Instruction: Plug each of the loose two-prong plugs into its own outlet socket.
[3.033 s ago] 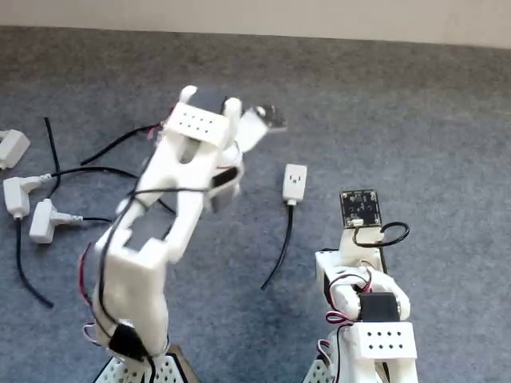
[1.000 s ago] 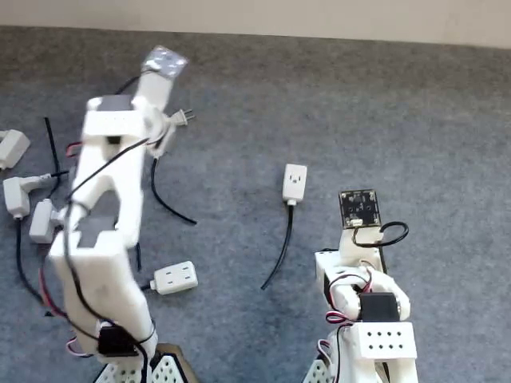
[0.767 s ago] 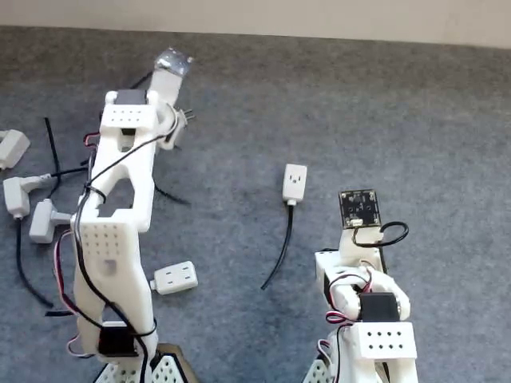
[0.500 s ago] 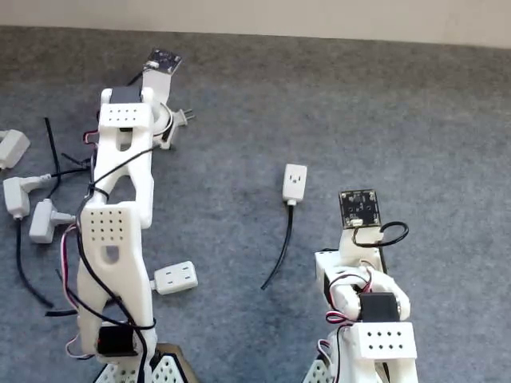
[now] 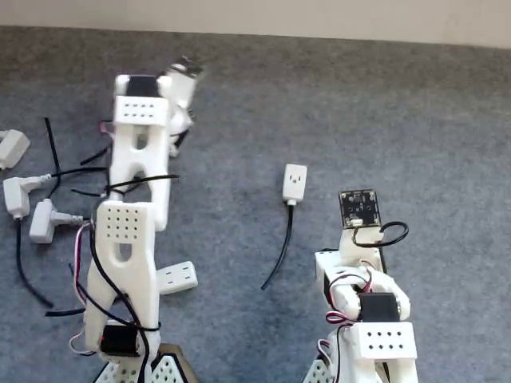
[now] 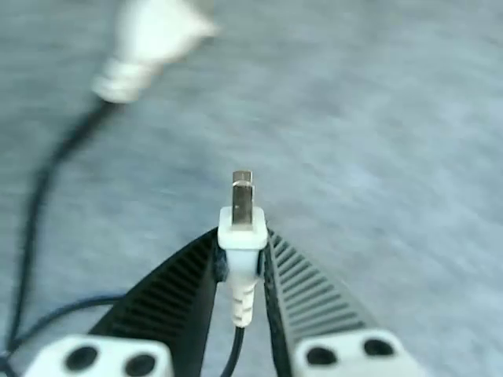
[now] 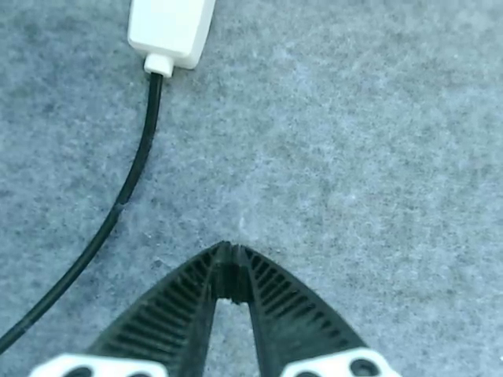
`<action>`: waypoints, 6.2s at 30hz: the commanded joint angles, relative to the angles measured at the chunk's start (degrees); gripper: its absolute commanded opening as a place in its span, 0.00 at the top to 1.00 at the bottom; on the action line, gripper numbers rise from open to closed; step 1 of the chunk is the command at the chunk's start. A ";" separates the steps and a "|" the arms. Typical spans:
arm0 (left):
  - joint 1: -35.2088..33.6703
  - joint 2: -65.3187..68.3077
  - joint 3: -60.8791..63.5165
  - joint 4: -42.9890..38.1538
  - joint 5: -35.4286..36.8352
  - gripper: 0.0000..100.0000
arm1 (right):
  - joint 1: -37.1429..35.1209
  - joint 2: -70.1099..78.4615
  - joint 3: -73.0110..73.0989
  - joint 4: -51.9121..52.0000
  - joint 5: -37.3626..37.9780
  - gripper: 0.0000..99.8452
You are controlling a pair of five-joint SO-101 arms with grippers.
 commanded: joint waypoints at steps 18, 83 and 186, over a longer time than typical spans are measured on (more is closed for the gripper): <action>41.54 -71.96 96.48 -17.93 -10.46 1.00 | 21.14 -0.75 -15.78 6.46 0.62 0.99; -63.96 -79.96 112.48 -61.27 -33.05 0.81 | -40.31 60.62 -65.01 35.56 38.86 0.99; -65.01 -80.57 124.62 -72.88 -39.12 0.82 | -48.13 59.91 -38.46 1.63 20.75 0.99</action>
